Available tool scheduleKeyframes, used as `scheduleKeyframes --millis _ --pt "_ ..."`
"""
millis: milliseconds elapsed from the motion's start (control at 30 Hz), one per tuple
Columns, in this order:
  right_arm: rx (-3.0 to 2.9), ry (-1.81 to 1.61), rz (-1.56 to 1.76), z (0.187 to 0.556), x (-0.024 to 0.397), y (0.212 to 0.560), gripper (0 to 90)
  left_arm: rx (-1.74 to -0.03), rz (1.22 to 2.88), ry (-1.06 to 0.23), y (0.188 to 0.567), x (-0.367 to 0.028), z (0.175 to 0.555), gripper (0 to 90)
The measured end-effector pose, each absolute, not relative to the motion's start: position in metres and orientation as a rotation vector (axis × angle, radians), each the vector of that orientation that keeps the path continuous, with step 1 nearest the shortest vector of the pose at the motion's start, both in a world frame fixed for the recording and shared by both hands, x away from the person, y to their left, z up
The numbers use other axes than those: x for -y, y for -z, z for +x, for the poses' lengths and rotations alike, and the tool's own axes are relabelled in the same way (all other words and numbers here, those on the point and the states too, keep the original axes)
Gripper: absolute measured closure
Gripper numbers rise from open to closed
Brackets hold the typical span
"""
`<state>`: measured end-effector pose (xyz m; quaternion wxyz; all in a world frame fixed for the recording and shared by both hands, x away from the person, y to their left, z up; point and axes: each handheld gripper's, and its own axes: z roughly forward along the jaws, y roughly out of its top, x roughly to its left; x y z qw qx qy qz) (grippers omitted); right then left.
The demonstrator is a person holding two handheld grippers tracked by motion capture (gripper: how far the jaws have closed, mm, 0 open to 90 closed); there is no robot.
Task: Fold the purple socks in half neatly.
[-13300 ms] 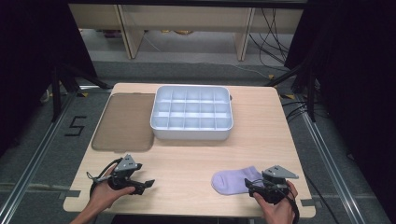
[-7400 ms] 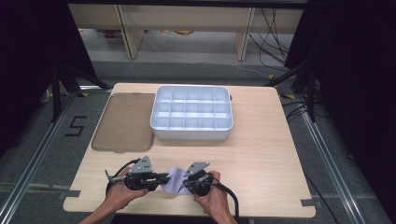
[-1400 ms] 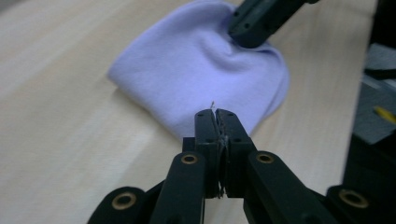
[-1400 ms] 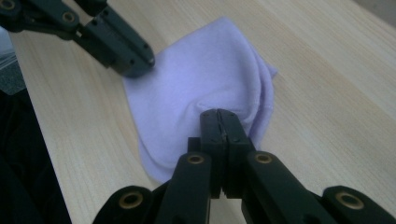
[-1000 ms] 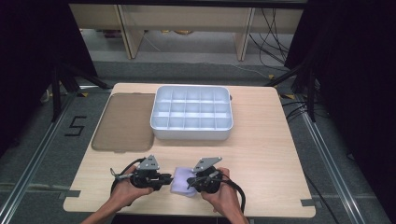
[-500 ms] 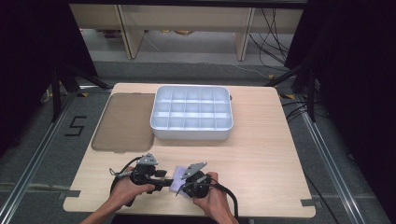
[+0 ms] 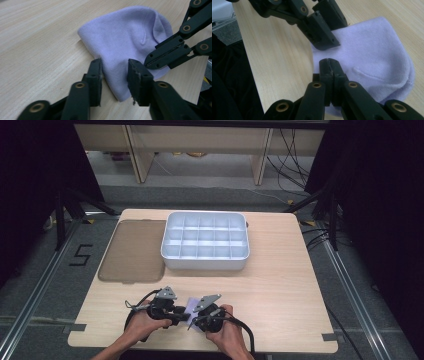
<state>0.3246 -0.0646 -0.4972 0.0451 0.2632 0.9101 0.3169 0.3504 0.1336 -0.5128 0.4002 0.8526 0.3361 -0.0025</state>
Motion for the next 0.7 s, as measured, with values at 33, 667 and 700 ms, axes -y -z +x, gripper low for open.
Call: scheduleKeyframes --millis 33,667,700 --pt "-2.780 -0.968 0.804 0.325 0.065 0.497 90.0 -0.850 2.157 0.006 0.513 -0.134 0.350 70.6" --pt "-2.774 -1.025 0.729 0.326 0.051 0.494 90.0 -0.750 2.192 -0.106 0.500 -0.140 0.343 83.3" --pt "-2.774 -1.025 0.729 0.326 0.051 0.494 90.0 -0.750 2.192 -0.106 0.500 -0.140 0.343 83.2"
